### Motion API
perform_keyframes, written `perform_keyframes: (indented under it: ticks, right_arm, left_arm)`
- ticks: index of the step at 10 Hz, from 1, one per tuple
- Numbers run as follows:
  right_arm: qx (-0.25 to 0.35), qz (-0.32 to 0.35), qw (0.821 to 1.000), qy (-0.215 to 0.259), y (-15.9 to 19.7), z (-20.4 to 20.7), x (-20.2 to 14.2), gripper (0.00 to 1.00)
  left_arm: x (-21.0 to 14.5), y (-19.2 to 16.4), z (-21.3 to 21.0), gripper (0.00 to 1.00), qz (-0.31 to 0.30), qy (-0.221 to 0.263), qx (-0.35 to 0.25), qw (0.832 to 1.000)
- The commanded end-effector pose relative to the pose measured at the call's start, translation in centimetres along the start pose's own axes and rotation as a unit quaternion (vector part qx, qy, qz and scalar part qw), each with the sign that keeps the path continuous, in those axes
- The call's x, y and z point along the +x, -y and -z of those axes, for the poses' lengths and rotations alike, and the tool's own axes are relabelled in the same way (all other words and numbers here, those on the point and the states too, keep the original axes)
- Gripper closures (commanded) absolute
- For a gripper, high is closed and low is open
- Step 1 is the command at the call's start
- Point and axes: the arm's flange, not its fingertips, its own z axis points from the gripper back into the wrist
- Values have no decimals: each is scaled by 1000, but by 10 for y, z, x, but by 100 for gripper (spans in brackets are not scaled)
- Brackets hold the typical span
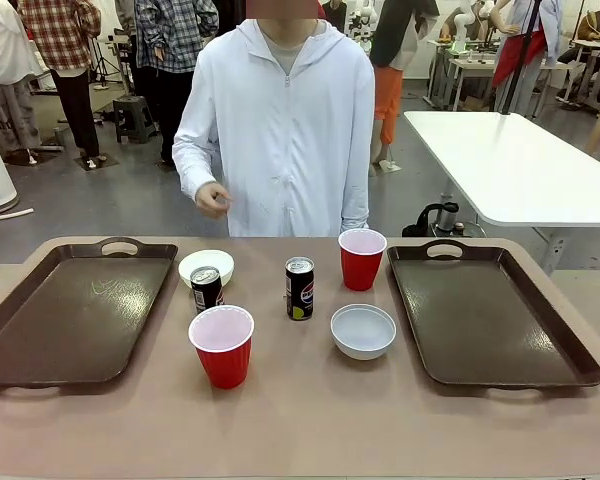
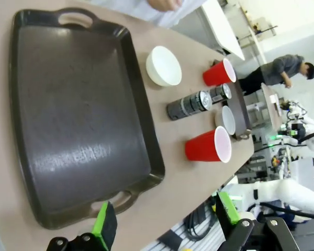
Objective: Prepare tableware on both trays.
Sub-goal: Pick up a Picnic Bowl from the table and place it on a Handle tray.
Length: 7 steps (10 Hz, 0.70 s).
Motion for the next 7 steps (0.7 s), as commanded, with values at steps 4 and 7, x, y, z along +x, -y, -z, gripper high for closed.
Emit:
perform_keyframes:
  ticks: [4, 7]
  right_arm:
    - [7, -3, 1000, 2, 0, 1, 1, 0]
    - [-1, 0, 1000, -1, -1, 0, 0, 0]
  left_arm:
    - [1, -3, -3, 0, 0, 3, -8, 1000]
    - [1, -3, -3, 0, 0, 3, -8, 1000]
